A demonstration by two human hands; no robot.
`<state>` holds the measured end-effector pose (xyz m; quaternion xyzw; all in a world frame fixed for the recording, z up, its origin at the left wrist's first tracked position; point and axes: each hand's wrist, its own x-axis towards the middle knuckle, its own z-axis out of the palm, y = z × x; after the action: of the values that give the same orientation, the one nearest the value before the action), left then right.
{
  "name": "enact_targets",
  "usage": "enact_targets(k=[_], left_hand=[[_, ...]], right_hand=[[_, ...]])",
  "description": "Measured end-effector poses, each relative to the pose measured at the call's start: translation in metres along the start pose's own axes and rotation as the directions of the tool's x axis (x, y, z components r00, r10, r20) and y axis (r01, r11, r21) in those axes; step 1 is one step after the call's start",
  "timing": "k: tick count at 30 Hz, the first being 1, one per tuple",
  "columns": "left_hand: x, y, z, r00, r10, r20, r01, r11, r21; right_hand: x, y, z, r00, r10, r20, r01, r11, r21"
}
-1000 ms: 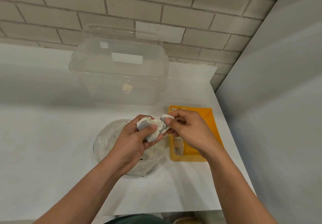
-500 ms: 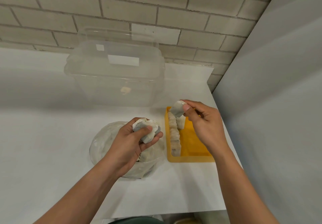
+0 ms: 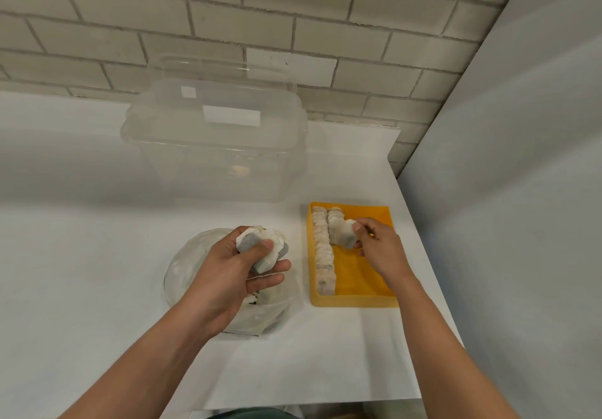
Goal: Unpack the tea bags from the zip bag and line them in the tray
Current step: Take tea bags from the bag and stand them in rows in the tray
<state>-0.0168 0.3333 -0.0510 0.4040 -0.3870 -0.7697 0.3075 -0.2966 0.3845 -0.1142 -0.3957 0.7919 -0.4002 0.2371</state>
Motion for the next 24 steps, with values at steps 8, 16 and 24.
enact_targets(k=[8,16,24], left_hand=[[-0.001,0.000,-0.003,1.000,-0.010,-0.008,0.010,1.000,-0.016],[0.003,-0.002,-0.006,0.999,-0.004,-0.033,0.003,1.000,-0.016],[0.002,0.001,-0.003,1.000,-0.007,-0.023,0.006,0.999,-0.040]], right_hand=[[0.014,0.014,0.017,0.999,0.005,0.039,-0.005,1.000,-0.009],[0.020,0.019,0.021,0.997,0.054,-0.054,-0.048,0.993,0.104],[0.018,0.023,0.017,0.992,0.122,-0.039,-0.123,0.992,-0.010]])
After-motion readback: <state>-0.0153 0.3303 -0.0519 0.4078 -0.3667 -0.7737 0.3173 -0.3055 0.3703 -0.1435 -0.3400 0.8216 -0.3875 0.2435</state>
